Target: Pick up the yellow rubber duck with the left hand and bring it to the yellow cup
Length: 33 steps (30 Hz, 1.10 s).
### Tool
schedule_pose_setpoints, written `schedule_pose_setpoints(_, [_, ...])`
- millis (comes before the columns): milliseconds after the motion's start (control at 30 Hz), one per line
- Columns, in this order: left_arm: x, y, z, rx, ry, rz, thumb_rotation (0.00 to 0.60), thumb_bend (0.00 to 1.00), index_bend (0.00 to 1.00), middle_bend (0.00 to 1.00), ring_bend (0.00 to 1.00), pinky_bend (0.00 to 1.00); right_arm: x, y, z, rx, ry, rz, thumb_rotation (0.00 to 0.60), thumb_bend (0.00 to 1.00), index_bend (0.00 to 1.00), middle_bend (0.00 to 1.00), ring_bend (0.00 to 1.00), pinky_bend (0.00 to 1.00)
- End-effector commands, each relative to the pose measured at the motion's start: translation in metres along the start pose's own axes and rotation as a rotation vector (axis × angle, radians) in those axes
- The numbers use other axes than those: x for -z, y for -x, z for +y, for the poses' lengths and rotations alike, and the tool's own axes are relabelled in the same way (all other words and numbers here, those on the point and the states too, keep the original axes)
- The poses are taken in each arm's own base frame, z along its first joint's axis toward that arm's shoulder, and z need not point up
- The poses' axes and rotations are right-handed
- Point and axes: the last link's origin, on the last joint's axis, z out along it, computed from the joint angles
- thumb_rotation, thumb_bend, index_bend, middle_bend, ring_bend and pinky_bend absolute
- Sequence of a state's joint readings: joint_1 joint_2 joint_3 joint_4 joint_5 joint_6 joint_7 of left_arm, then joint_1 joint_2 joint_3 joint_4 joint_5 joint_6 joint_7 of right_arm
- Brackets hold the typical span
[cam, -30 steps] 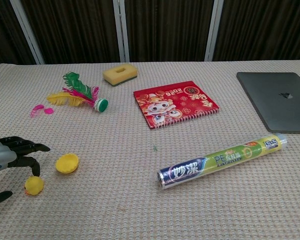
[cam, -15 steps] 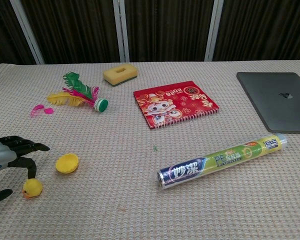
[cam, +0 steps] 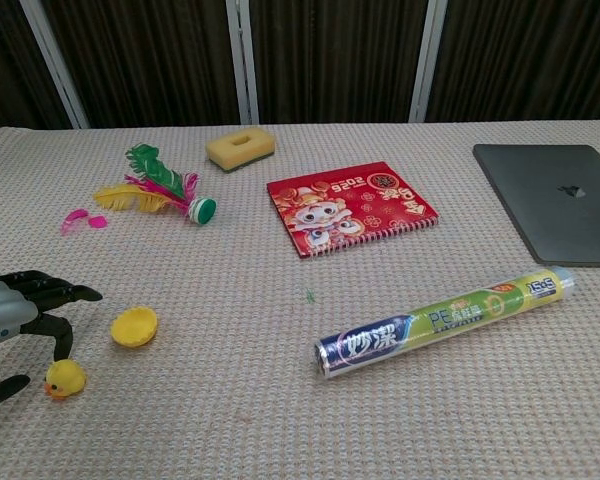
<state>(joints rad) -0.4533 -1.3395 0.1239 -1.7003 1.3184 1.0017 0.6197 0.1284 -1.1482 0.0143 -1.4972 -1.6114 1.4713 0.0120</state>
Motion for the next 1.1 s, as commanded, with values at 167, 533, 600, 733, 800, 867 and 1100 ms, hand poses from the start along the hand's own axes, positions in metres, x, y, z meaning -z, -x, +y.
schedule_pose_setpoints(167, [-0.0034,0.0009,0.0054,-0.010,0.021,0.001,0.600,0.36,0.33,0.00,0.00,0.00,-0.0001,-0.0001,0.0000,-0.001,0.000,0.000,0.600,0.00,0.38,0.00,0.00,0.00])
schedule_pose_setpoints(533, [-0.0067,0.0016,0.0109,-0.017,0.034,-0.002,0.600,0.35,0.31,0.00,0.00,0.00,0.0001,-0.0002,0.0001,-0.003,0.000,0.000,0.600,0.00,0.38,0.00,0.00,0.00])
schedule_pose_setpoints(600, [-0.0065,0.0018,0.0111,-0.018,0.034,-0.003,0.600,0.35,0.31,0.00,0.00,0.00,0.0001,-0.0002,0.0002,-0.003,0.000,0.000,0.600,0.00,0.38,0.00,0.00,0.00])
schedule_pose_setpoints(733, [-0.0062,0.0010,0.0106,-0.018,0.033,0.000,0.600,0.35,0.32,0.00,0.00,0.00,0.0001,-0.0003,0.0001,-0.002,-0.001,0.001,0.600,0.00,0.38,0.00,0.00,0.00])
schedule_pose_setpoints(800, [-0.0061,0.0007,0.0099,-0.019,0.031,0.001,0.600,0.35,0.32,0.00,0.00,0.00,0.0002,-0.0003,0.0002,-0.002,0.000,0.001,0.600,0.00,0.38,0.00,0.00,0.00])
schedule_pose_setpoints(867, [-0.0063,0.0007,0.0090,-0.020,0.027,0.002,0.600,0.35,0.32,0.00,0.00,0.00,0.0003,-0.0002,0.0001,-0.002,-0.001,0.000,0.600,0.00,0.38,0.00,0.00,0.00])
schedule_pose_setpoints(1100, [-0.0102,0.0016,0.0093,-0.026,0.019,0.004,0.600,0.35,0.32,0.00,0.00,0.00,0.0003,-0.0003,0.0000,-0.002,-0.001,0.002,0.600,0.00,0.38,0.00,0.00,0.00])
